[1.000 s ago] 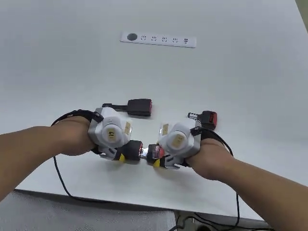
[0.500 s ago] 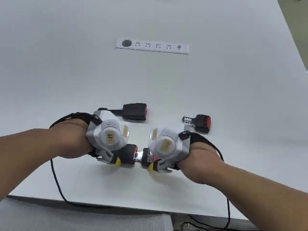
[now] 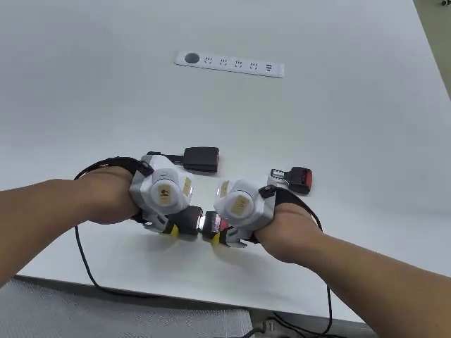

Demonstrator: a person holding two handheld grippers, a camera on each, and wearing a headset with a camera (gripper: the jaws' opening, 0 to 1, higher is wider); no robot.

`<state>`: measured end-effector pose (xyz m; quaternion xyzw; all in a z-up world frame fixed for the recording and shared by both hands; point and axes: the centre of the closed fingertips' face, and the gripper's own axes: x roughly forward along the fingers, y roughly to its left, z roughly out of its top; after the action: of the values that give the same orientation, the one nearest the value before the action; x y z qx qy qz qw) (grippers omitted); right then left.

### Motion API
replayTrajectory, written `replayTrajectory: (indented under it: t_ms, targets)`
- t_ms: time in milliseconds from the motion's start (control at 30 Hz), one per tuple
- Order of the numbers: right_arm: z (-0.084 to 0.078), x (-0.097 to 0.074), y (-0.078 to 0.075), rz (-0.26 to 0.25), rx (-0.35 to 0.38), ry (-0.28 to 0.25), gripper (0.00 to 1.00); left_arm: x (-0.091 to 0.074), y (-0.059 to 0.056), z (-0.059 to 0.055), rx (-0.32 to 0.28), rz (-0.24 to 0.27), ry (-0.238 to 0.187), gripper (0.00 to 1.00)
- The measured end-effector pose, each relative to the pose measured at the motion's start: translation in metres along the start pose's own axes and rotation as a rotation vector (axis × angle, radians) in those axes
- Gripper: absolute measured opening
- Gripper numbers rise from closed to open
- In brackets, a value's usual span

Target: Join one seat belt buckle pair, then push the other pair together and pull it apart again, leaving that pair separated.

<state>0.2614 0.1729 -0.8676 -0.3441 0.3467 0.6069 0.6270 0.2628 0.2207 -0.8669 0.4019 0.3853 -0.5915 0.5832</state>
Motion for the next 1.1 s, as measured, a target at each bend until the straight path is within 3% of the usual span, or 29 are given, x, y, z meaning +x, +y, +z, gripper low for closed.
replayTrajectory:
  t_ms: [300,667,1100]
  targets:
    - [-0.0003,0.0001,-0.0003,-0.015,0.014,-0.005,0.33,0.0005,0.001,0.0006,0.012,-0.005,-0.003,0.34]
    - [-0.0027,-0.0022,-0.0002,-0.008,-0.028,0.005,0.32,-0.0007,0.0023,-0.0005,-0.015,0.009,-0.032,0.33]
    - [-0.0045,-0.004,-0.0022,-0.012,-0.013,0.002,0.33,-0.0019,0.0039,0.0,-0.032,0.023,-0.034,0.33]
